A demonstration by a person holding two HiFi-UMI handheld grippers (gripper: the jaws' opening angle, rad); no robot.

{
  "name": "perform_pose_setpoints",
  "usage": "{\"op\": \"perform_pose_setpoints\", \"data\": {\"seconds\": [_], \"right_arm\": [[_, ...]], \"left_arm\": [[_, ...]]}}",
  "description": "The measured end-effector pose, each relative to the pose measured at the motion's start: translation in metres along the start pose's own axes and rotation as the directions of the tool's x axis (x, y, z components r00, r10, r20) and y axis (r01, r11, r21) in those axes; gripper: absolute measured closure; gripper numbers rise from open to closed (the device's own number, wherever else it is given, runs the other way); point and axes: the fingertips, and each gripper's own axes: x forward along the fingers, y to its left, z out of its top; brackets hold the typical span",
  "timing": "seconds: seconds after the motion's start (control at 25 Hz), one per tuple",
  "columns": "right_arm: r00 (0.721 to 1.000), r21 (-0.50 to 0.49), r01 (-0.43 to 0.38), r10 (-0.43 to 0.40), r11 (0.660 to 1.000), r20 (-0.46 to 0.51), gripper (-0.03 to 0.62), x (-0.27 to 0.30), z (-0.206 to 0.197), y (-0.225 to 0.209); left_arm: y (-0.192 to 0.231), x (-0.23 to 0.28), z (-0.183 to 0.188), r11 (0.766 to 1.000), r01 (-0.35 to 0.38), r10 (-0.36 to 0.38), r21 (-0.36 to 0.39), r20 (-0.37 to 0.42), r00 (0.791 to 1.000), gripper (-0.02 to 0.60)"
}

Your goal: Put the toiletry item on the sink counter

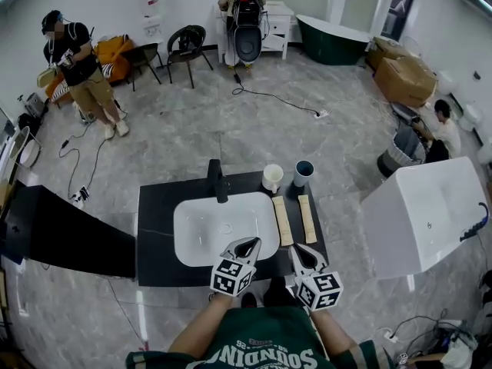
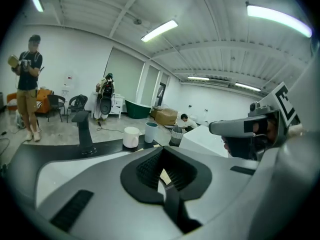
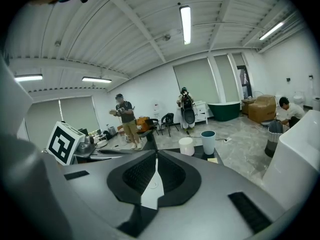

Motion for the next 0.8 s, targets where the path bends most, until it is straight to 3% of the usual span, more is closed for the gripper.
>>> {"op": "perform_pose_setpoints", "data": {"seconds": [0.24, 0.8], "right_arm": [[1.0, -0.024, -0.004, 0.004, 1.0, 0.018, 0.551, -0.005, 0.001, 0.021], [0.999, -0.091, -0.045, 0.044, 0.995, -0.006, 0.553, -0.003, 0.003, 0.05]], "left_arm": [[-0.005, -0.022, -0.001, 0.999, 0.018, -0.019, 0.038, 0.02, 1.0, 0.571], [0.002, -0.043, -0.001, 1.0, 0.016, -0.017, 0.023, 0.039, 0.999, 0.571]]}}
